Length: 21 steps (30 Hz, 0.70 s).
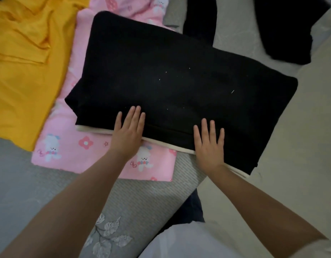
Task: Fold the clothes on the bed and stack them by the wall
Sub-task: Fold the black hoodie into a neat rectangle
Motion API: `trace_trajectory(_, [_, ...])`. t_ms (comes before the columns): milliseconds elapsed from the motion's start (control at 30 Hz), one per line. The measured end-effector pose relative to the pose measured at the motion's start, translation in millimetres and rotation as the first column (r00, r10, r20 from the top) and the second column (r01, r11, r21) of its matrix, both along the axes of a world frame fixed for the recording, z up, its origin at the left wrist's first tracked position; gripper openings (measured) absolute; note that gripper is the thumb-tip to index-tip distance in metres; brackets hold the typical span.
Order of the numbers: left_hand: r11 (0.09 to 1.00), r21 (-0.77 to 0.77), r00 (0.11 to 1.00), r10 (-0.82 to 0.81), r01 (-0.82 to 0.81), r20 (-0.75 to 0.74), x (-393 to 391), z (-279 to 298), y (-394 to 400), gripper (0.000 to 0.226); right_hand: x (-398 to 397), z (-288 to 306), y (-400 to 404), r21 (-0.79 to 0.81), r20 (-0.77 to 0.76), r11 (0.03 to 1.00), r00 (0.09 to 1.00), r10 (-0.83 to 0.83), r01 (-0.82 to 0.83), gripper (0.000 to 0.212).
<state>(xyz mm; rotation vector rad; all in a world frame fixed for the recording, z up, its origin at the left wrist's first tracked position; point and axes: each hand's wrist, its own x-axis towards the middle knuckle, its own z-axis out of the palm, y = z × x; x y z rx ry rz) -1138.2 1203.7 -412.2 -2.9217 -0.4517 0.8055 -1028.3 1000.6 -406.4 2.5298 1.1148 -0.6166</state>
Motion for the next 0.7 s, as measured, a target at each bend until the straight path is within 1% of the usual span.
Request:
trace_trajectory(100, [1.000, 0.020, 1.000, 0.006, -0.006, 0.014, 7.1, -2.5, 1.1, 0.074, 9.5, 3.5, 4.6, 0.030, -0.015, 0.998, 0.999, -0.048, 0.049, 0.075])
trace_trajectory(200, [1.000, 0.023, 1.000, 0.006, -0.006, 0.013, 16.6, -1.6, 3.4, 0.069, 23.8, 11.4, 3.2, 0.053, -0.067, 0.999, 0.998, 0.007, -0.004, 0.066])
trace_trajectory(233, [1.000, 0.023, 1.000, 0.018, -0.018, 0.017, 18.7, -1.7, 3.5, 0.067, 31.0, 14.6, 2.7, 0.094, -0.081, 0.995, 0.996, 0.042, -0.034, 0.066])
trace_trajectory(267, [0.999, 0.025, 1.000, 0.030, -0.030, 0.009, 22.4, 0.5, 4.2, 0.065, 37.5, 21.2, 2.9, 0.171, -0.075, 0.985, 0.996, 0.052, -0.039, 0.064])
trace_trajectory(300, [0.999, 0.025, 0.999, 0.041, -0.042, 0.010, 25.9, 3.9, 4.1, 0.063, 42.3, 28.1, 2.5, 0.204, -0.067, 0.978, 0.996, 0.062, -0.047, 0.061])
trace_trajectory(333, [0.999, 0.012, 0.998, 0.049, -0.049, 0.043, 29.4, 8.1, 4.2, 0.061, 46.8, 37.1, 4.3, 0.178, -0.088, 0.982, 0.993, 0.075, -0.059, 0.057])
trace_trajectory(400, [0.998, -0.040, 0.982, 0.053, -0.046, 0.183, 35.0, 18.3, 4.7, 0.054, 53.7, 51.0, 7.1, 0.094, -0.171, 0.988, 0.976, 0.137, -0.123, 0.047])
trace_trajectory(433, [0.997, -0.075, 0.964, 0.029, -0.009, 0.264, 38.6, 25.7, 6.2, 0.051, 58.3, 56.2, 7.8, 0.058, -0.202, 0.990, 0.970, 0.136, -0.127, 0.042])
trace_trajectory(467, [0.997, -0.069, 0.949, -0.007, 0.031, 0.316, 41.2, 32.3, 8.0, 0.050, 64.5, 61.5, 9.1, 0.034, -0.221, 0.992, 0.967, 0.127, -0.123, 0.037])
trace_trajectory(533, [0.998, -0.019, 0.962, -0.049, 0.056, 0.269, 51.4, 53.4, 11.5, 0.051, 79.6, 74.2, 13.0, 0.037, -0.256, 0.995, 0.961, 0.101, -0.095, 0.031])
trace_trajectory(567, [0.997, 0.003, 0.966, -0.078, 0.079, 0.246, 56.2, 68.0, 11.8, 0.050, 86.1, 79.8, 12.7, 0.040, -0.267, 0.996, 0.960, 0.086, -0.078, 0.032])
trace_trajectory(600, [0.995, -0.004, 0.980, -0.094, 0.096, 0.173, 62.1, 83.9, 10.7, 0.045, 91.1, 83.3, 10.1, 0.060, -0.269, 0.997, 0.961, 0.068, -0.054, 0.037])
trace_trajectory(633, [0.995, -0.041, 0.994, -0.092, 0.095, 0.056, 68.6, 97.2, 9.3, 0.037, 93.8, 85.0, 5.6, 0.089, -0.251, 0.996, 0.967, 0.049, -0.027, 0.045])
trace_trajectory(700, [0.983, -0.129, 0.968, -0.152, 0.128, -0.197, 83.1, 116.5, 9.8, 0.028, 89.2, 85.5, -5.5, 0.164, -0.181, 0.986, 0.983, 0.022, 0.008, 0.063])
